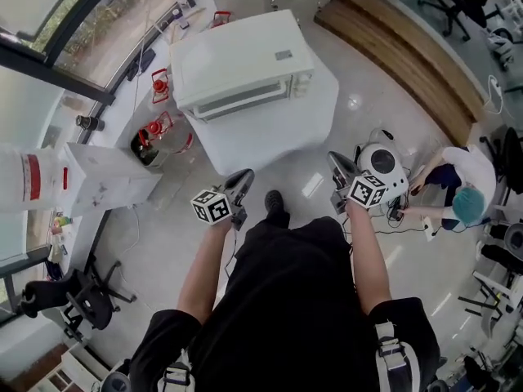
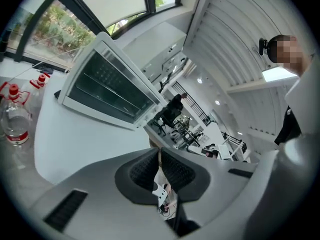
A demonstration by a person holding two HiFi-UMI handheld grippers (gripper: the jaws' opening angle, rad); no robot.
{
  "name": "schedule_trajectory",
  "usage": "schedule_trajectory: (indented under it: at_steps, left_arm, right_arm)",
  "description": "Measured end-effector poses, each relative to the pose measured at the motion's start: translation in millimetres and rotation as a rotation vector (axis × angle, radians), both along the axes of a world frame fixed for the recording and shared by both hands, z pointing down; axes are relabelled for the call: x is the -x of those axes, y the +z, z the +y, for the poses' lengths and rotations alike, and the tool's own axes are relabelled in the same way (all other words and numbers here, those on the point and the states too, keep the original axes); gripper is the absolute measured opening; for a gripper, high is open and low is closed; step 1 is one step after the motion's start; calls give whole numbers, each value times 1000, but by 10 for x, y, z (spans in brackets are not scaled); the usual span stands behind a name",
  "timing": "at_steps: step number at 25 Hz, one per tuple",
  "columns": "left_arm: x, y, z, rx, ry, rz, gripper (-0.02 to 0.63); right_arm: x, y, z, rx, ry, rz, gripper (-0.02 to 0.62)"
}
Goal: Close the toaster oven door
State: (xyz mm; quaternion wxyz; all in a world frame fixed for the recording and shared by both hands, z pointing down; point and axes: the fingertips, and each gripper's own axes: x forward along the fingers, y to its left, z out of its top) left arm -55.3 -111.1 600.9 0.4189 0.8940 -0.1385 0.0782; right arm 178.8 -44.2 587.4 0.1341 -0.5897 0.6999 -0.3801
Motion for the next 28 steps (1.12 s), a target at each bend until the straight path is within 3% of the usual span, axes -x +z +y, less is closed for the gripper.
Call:
schedule_trajectory:
  at_steps: [4, 8, 12, 16, 22, 28]
  left_arm:
    - [-336, 69, 494, -53, 56, -53, 35]
    - [-631, 121, 1144, -72, 55, -99, 35]
    - [-968, 71, 2099, -123, 55, -106, 35]
    - [-1175, 147, 3137, -215, 116, -172, 35]
    - [-1092, 39, 4202, -265, 86, -222, 35]
    - [-629, -151, 4711, -330, 88, -295, 35]
  right_arm:
    - [-205, 178, 731, 49, -24, 55, 15]
    - [-161, 293, 1465, 90, -178, 198, 15]
    - [-170, 358, 2287, 83, -341, 352, 15]
    - [-206, 499, 3137, 60, -423, 413, 15]
    - [-102, 618, 4052, 63, -512, 409, 14]
    - [390, 431, 4544, 29, -572, 429, 14]
